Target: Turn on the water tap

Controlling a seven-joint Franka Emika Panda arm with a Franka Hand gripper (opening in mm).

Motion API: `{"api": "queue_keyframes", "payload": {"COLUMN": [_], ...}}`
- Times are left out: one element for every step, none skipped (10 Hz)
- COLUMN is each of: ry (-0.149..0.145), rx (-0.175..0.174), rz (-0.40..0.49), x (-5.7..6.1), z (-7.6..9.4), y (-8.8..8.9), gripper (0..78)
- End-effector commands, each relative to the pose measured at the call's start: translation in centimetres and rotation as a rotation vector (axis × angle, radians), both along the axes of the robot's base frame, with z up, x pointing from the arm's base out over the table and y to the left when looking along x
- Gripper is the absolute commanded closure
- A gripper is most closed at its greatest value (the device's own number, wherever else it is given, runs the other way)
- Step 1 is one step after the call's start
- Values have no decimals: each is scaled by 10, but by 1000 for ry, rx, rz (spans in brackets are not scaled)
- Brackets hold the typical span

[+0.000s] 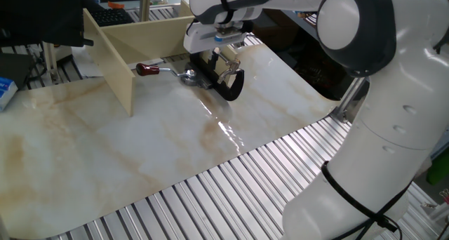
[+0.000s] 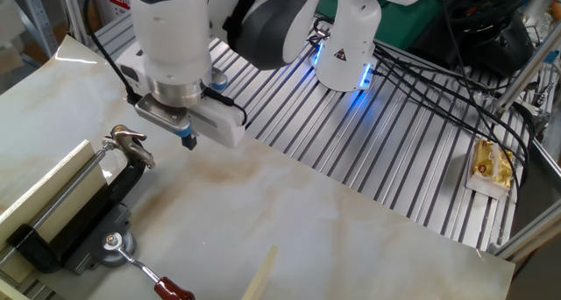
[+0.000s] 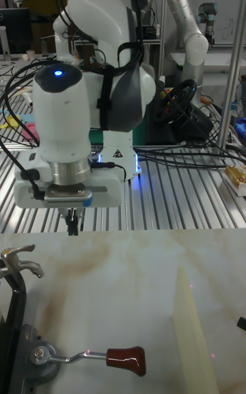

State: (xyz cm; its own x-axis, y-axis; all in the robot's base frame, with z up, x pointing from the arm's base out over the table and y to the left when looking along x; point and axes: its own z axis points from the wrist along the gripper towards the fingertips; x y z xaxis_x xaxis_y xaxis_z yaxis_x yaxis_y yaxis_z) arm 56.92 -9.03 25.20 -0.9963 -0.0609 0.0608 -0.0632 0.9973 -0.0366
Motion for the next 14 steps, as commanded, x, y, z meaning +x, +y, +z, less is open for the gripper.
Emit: {"api": "queue_keyframes", "payload": {"ry": [-3, -3, 19, 17, 11, 1, 1, -62, -72, -81, -74, -61, -59, -58], "rx": [-21, -19, -7, -14, -15, -11, -11, 22, 42, 56, 53, 53, 53, 44], "rz": [-15, -22, -45, -72, -85, -118, -118, -135, -122, -116, -108, -99, -98, -94], "x": [1, 1, 1, 1, 1, 1, 1, 1, 1, 2, 14, 30, 35, 52], "z": [1, 1, 1, 1, 1, 1, 1, 1, 1, 2, 5, 11, 13, 16], "y": [-1, -1, -1, -1, -1, -1, -1, -1, -1, 0, -1, -3, -4, -6], "gripper": [776, 776, 776, 776, 776, 776, 776, 776, 776, 776, 776, 776, 776, 776]}}
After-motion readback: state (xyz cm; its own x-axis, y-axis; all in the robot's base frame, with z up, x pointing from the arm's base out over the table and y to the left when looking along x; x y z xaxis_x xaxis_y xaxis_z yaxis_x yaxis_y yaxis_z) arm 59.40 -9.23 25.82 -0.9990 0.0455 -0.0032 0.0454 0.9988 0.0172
